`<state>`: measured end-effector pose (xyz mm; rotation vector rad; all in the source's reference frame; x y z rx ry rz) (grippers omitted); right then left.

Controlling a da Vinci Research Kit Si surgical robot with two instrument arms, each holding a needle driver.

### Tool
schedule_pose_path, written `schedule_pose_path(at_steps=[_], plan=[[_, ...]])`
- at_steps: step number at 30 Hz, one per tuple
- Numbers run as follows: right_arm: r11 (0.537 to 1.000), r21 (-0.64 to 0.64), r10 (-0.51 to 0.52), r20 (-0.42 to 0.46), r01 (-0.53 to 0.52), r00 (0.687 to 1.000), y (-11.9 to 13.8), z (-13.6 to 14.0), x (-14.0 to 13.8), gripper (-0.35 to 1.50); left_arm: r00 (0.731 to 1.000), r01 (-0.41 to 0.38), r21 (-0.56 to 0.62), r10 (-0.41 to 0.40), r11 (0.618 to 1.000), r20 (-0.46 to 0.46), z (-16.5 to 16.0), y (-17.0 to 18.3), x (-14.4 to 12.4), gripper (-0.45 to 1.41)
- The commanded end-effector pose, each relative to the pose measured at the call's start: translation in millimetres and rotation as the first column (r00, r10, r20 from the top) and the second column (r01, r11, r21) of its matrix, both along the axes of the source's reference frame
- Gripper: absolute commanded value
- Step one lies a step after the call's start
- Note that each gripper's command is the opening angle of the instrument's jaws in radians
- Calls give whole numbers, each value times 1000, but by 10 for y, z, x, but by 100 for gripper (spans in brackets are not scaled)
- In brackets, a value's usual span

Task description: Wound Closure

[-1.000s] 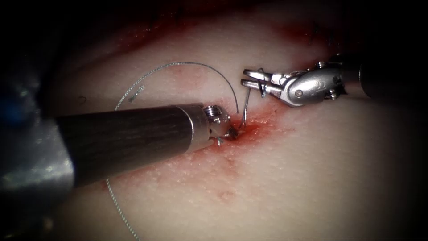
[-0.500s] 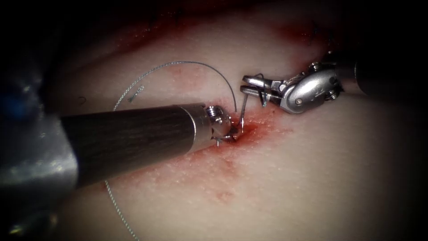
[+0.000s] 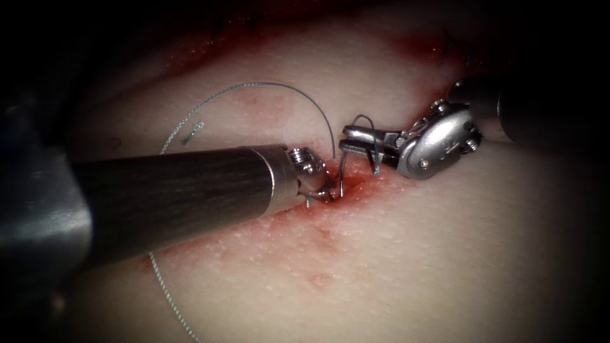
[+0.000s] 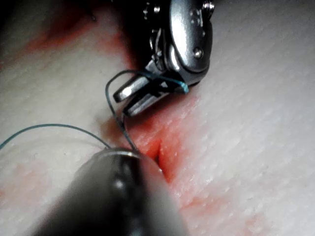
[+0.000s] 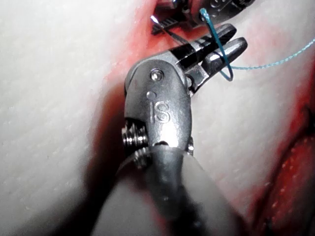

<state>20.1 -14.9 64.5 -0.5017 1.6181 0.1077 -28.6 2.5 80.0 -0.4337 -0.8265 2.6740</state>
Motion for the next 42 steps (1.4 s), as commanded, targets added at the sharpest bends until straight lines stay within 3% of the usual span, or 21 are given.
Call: schedule_pose_path(at_steps=[1,5,16,30,37,42], plan=[[1000,-5,1,6,-1,1000,-1,6,9,-35,1000,-2,0,2,1000,1,6,-2,-6,77],[998,-12,66,29,-66,997,11,8,6,-35,1000,5,1,-5,1000,-3,7,-3,-8,76],[993,-26,118,56,-116,991,23,14,2,-35,1000,4,0,-4,1000,-3,6,-7,-9,76],[991,-111,97,150,-80,984,-15,34,15,-35,1000,-1,8,1,1000,0,3,-2,-8,86],[983,-182,67,256,-20,964,-41,36,25,-35,1000,1,13,-1,1000,3,2,-2,-5,86],[981,-194,49,297,10,954,-44,36,22,-35,1000,7,19,-7,1000,1,0,-4,-1,88]])
